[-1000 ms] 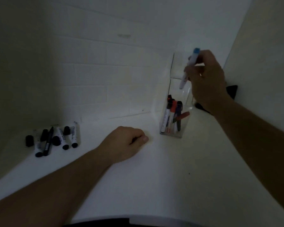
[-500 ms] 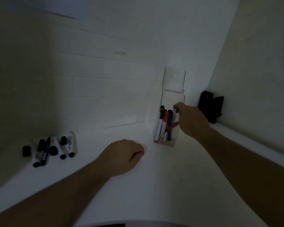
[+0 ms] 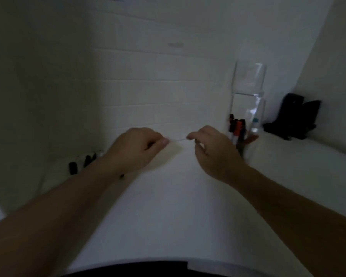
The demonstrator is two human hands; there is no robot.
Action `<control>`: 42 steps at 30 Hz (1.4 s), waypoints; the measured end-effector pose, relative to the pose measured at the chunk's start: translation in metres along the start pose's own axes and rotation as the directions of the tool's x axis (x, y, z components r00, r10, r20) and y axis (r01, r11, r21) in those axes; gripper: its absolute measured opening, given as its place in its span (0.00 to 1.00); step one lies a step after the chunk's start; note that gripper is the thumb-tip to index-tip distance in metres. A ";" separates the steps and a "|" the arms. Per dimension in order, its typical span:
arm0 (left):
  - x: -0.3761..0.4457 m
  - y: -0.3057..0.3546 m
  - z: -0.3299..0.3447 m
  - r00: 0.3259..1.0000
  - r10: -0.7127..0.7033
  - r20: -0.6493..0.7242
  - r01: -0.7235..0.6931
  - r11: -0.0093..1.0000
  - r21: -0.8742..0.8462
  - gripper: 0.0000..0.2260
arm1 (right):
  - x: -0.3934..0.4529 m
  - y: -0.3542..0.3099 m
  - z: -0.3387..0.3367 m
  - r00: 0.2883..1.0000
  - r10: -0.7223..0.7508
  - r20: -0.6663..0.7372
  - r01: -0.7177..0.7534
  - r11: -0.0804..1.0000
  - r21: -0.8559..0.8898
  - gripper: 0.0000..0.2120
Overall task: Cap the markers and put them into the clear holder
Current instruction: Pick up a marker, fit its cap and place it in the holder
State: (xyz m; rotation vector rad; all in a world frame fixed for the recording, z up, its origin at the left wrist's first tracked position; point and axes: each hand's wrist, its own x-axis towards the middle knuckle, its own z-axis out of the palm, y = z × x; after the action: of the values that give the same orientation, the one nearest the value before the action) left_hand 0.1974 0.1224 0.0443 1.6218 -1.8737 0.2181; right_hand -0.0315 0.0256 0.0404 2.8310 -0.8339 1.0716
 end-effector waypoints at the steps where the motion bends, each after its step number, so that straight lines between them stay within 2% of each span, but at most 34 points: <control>1: -0.005 -0.012 -0.008 0.997 -0.056 -0.056 0.055 0.998 -0.008 0.19 | 0.002 -0.012 0.014 0.998 -0.018 0.055 0.015 0.999 0.048 0.17; 3: -0.016 -0.035 -0.018 0.956 -0.237 -0.173 0.216 0.967 -0.134 0.15 | 0.009 -0.032 0.042 0.985 -0.044 0.167 0.025 0.993 0.119 0.16; 5: -0.022 -0.049 -0.022 0.899 -0.366 -0.239 0.317 0.923 -0.219 0.13 | 0.016 -0.052 0.065 0.970 -0.069 0.233 0.033 0.987 0.158 0.15; 10: -0.022 -0.061 -0.031 0.841 -0.468 -0.272 0.427 0.882 -0.200 0.13 | 0.030 -0.091 0.104 0.926 -0.146 0.347 0.053 0.964 0.262 0.16; 14: -0.025 -0.078 -0.032 0.824 -0.506 -0.255 0.480 0.862 -0.162 0.15 | 0.033 -0.096 0.117 0.868 -0.194 0.457 0.136 0.978 0.158 0.20; 17: -0.026 -0.082 -0.032 0.809 -0.541 -0.229 0.528 0.841 -0.121 0.14 | 0.031 -0.093 0.111 0.874 -0.183 0.450 0.161 0.983 0.086 0.22; 21: -0.026 -0.082 -0.031 0.779 -0.611 -0.138 0.612 0.790 -0.038 0.12 | 0.035 -0.074 0.093 0.859 -0.002 0.513 0.072 0.991 -0.117 0.22; 24: -0.029 -0.081 -0.028 0.781 -0.622 -0.060 0.625 0.779 0.055 0.10 | 0.025 -0.047 0.081 0.870 0.075 0.487 -0.007 0.990 -0.139 0.15; 26: -0.029 -0.081 -0.026 0.785 -0.619 -0.030 0.618 0.779 0.106 0.09 | 0.012 -0.035 0.075 0.915 0.081 0.394 -0.059 0.996 -0.067 0.13; 28: -0.028 -0.081 -0.025 0.786 -0.618 0.000 0.610 0.776 0.158 0.07 | 0.001 -0.029 0.069 0.961 0.116 0.250 -0.144 0.985 0.098 0.14; 30: -0.027 -0.080 -0.025 0.785 -0.618 0.029 0.599 0.771 0.216 0.07 | -0.002 -0.025 0.067 0.968 0.195 0.158 -0.233 0.931 0.280 0.12; 32: -0.026 -0.078 -0.025 0.772 -0.631 0.072 0.594 0.758 0.270 0.11 | 0.000 -0.022 0.067 0.955 0.270 0.127 -0.298 0.883 0.362 0.11; 35: -0.022 -0.074 -0.021 0.777 -0.621 0.099 0.565 0.758 0.326 0.18 | 0.002 -0.019 0.070 0.952 0.284 0.118 -0.307 0.863 0.401 0.11; 39: -0.017 -0.062 -0.014 0.815 -0.561 0.145 0.501 0.807 0.312 0.14 | 0.001 -0.017 0.072 0.950 0.284 0.133 -0.313 0.849 0.426 0.11; 42: -0.014 -0.054 -0.008 0.850 -0.477 0.225 0.430 0.874 0.226 0.13 | 0.001 -0.018 0.071 0.950 0.286 0.125 -0.311 0.843 0.438 0.11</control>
State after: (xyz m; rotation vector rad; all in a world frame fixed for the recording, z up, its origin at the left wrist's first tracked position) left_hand 0.2511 0.1263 0.0277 2.2611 -1.6264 -0.0621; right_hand 0.0218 0.0272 -0.0103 3.1907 -1.2084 1.3972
